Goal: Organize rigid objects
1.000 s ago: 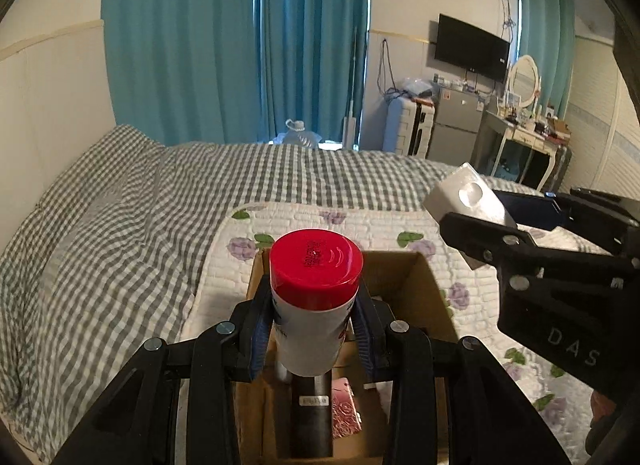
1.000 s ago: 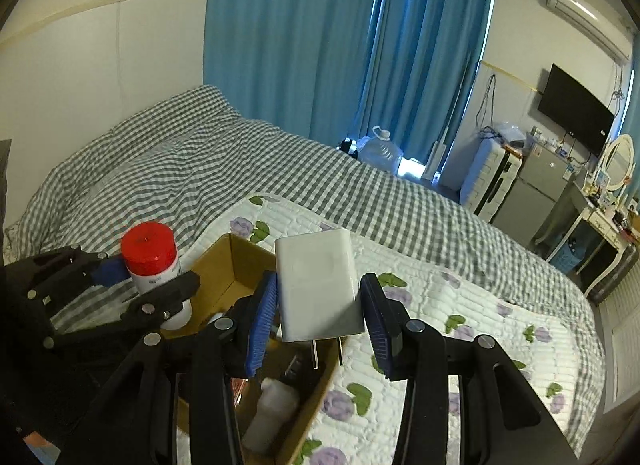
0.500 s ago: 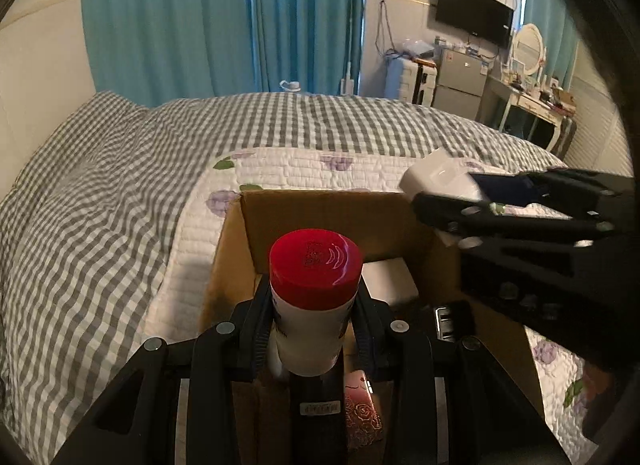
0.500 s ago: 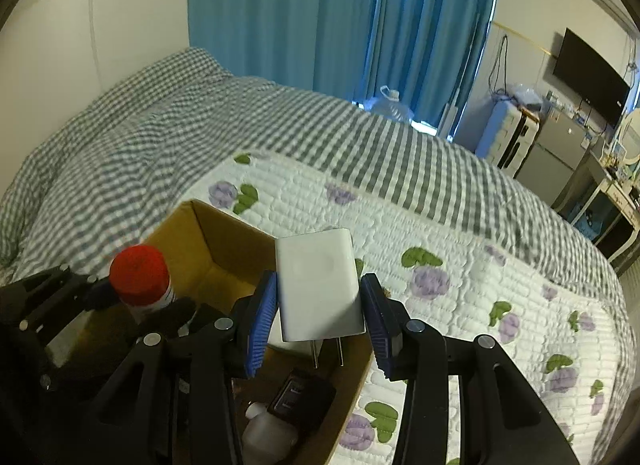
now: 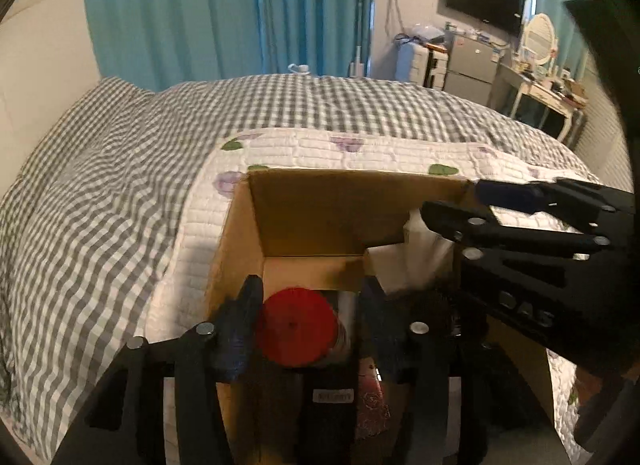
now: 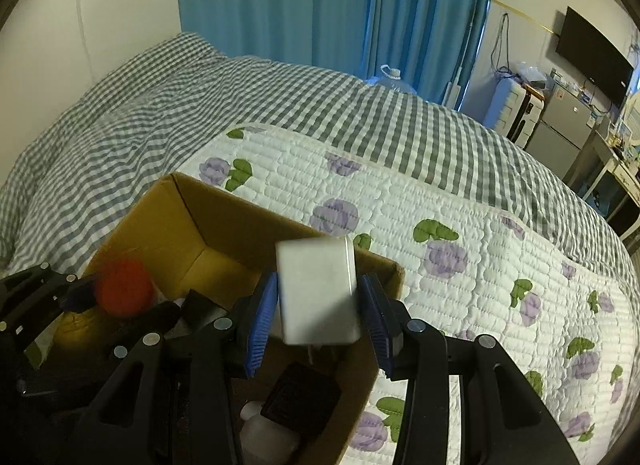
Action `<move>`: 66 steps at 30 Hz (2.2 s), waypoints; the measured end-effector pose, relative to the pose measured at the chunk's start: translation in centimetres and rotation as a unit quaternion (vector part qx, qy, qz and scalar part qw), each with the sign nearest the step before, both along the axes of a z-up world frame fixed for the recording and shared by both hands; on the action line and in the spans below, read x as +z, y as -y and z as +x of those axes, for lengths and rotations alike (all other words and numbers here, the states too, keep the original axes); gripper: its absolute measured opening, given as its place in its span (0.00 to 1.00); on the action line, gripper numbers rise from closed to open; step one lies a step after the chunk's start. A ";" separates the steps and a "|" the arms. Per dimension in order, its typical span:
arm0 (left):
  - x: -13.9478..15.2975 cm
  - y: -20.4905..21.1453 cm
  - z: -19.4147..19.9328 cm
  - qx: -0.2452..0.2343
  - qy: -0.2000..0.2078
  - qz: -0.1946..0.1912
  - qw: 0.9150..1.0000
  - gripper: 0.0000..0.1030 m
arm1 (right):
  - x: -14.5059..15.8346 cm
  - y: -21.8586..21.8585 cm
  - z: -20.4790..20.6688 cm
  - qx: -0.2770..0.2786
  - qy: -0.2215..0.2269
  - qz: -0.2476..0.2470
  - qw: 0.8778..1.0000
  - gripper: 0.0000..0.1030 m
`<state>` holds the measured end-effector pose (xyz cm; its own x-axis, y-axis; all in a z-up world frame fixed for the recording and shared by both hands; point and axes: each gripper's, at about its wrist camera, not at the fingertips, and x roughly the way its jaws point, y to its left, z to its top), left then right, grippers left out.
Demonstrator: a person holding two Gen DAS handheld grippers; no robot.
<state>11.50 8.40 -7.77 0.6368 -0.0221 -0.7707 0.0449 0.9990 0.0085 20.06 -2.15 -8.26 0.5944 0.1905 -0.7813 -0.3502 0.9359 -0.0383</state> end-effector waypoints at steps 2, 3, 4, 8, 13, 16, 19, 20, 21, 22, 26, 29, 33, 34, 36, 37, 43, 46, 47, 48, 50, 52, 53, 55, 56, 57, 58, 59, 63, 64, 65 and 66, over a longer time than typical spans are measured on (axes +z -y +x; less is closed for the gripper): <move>0.0 -0.1 0.1 0.004 -0.003 0.001 1.000 0.53 | 0.5 0.2 -0.2 -0.004 0.005 0.002 1.000 0.57; 0.0 -0.1 0.1 0.006 -0.004 0.002 1.000 0.53 | 0.8 0.4 -0.4 -0.006 0.009 0.006 1.000 0.58; 0.0 -0.1 0.1 0.007 -0.004 0.002 1.000 0.53 | 1.1 0.6 -0.5 -0.007 0.011 0.008 1.000 0.58; 0.5 0.2 0.1 0.010 -0.002 0.010 1.000 0.57 | 2.4 1.5 -1.1 -0.015 0.020 0.013 1.000 0.58; 3.1 1.4 -0.8 -0.005 0.030 0.025 0.999 0.59 | 4.6 3.5 -2.4 -0.034 0.034 0.019 0.999 0.60; 5.6 1.8 -1.6 -0.002 0.047 0.007 0.999 0.61 | 6.0 4.6 -3.5 -0.044 0.044 0.019 0.998 0.62; 8.4 2.4 -2.9 -0.004 0.074 -0.004 0.997 0.64 | 8.1 5.6 -4.9 -0.048 0.058 0.017 0.997 0.62; 9.3 2.7 -3.4 -0.004 0.085 0.000 0.996 0.65 | 8.8 6.0 -5.4 -0.050 0.064 0.017 0.997 0.62; 10.2 2.9 -3.9 -0.004 0.095 0.004 0.995 0.65 | 9.6 6.4 -6.0 -0.054 0.071 0.017 0.996 0.62; 11.2 3.2 -4.4 -0.005 0.104 0.009 0.995 0.65 | 10.6 6.9 -6.7 -0.059 0.079 0.019 0.995 0.62; 14.5 4.1 -6.6 -0.011 0.135 0.017 0.991 0.65 | 14.1 8.6 -9.6 -0.074 0.110 0.024 0.991 0.69; 16.7 4.5 -8.6 -0.013 0.159 0.012 0.987 0.65 | 16.2 9.4 -11.5 -0.082 0.129 0.025 0.988 0.70; 18.8 4.9 -11.1 -0.016 0.190 0.006 0.982 0.66 | 18.9 10.4 -14.5 -0.091 0.161 0.034 0.982 0.83; 19.2 5.1 -11.7 -0.017 0.198 0.009 0.980 0.66 | 19.7 10.6 -15.6 -0.096 0.173 0.035 0.980 0.84; 19.7 5.3 -13.0 -0.017 0.212 0.013 0.977 0.66 | 20.5 10.9 -17.0 -0.104 0.187 0.035 0.976 0.88; 19.9 5.5 -13.8 -0.018 0.221 0.013 0.975 0.66 | 20.8 11.0 -17.7 -0.107 0.190 0.036 0.975 0.88; 19.3 5.1 -17.4 -0.009 0.266 0.011 0.964 0.71 | 21.7 11.3 -21.9 -0.131 0.229 0.055 0.963 1.00; 18.5 4.3 -18.4 -0.003 0.277 -0.001 0.961 0.72 | 21.1 10.8 -23.3 -0.138 0.241 0.047 0.960 1.00; 18.2 4.1 -18.7 0.000 0.280 -0.003 0.960 0.72 | 20.8 10.7 -23.7 -0.151 0.247 0.039 0.956 1.00; 17.8 3.9 -19.0 0.000 0.283 -0.005 0.959 0.73 | 20.5 10.6 -24.1 -0.161 0.255 0.036 0.953 1.00; 16.9 3.4 -19.6 0.005 0.288 -0.003 0.957 0.73 | 19.8 10.6 -24.7 -0.173 0.268 0.038 0.947 1.00; 15.6 2.8 -20.3 0.015 0.292 -0.001 0.956 0.73 | 19.2 10.6 -25.1 -0.180 0.276 0.042 0.943 1.00; 15.0 2.6 -20.7 0.018 0.292 -0.002 0.956 0.73 | 18.8 10.7 -25.4 -0.180 0.280 0.046 0.942 1.00; 13.6 2.2 -21.0 0.019 0.292 -0.003 0.956 0.74 | 17.6 10.7 -25.8 -0.177 0.284 0.058 0.940 1.00; 12.9 2.0 -21.1 0.020 0.291 -0.002 0.956 0.74 | 17.2 10.8 -25.8 -0.175 0.284 0.061 0.941 1.00; 12.2 1.9 -21.0 0.023 0.289 0.001 0.957 0.74 | 16.5 10.7 -25.9 -0.173 0.283 0.063 0.941 1.00; 11.8 1.8 -20.9 0.022 0.287 0.002 0.958 0.74 | 15.4 10.7 -26.2 -0.173 0.284 0.068 0.941 1.00; 11.3 1.7 -20.9 0.020 0.286 0.000 0.958 0.74 | 14.8 10.7 -26.3 -0.172 0.285 0.070 0.940 1.00; 10.0 1.6 -21.0 0.015 0.281 0.005 0.960 0.74 | 11.4 10.4 -26.5 -0.172 0.273 0.075 0.944 1.00; 9.8 1.7 -21.3 0.012 0.282 0.008 0.959 0.74 | 10.7 10.3 -26.3 -0.173 0.266 0.075 0.945 1.00; 9.6 1.7 -21.5 0.011 0.284 0.012 0.959 0.74 | 10.2 10.3 -26.3 -0.174 0.262 0.077 0.946 1.00; 9.5 1.8 -21.5 0.011 0.284 0.014 0.959 0.74 | 9.8 10.3 -26.2 -0.175 0.259 0.076 0.947 1.00</move>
<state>-10.04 6.64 1.76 0.9539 0.0119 -0.2998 0.0042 0.9986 0.0531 -6.12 -12.40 1.53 0.9378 -0.0014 -0.3471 0.0108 0.9996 0.0251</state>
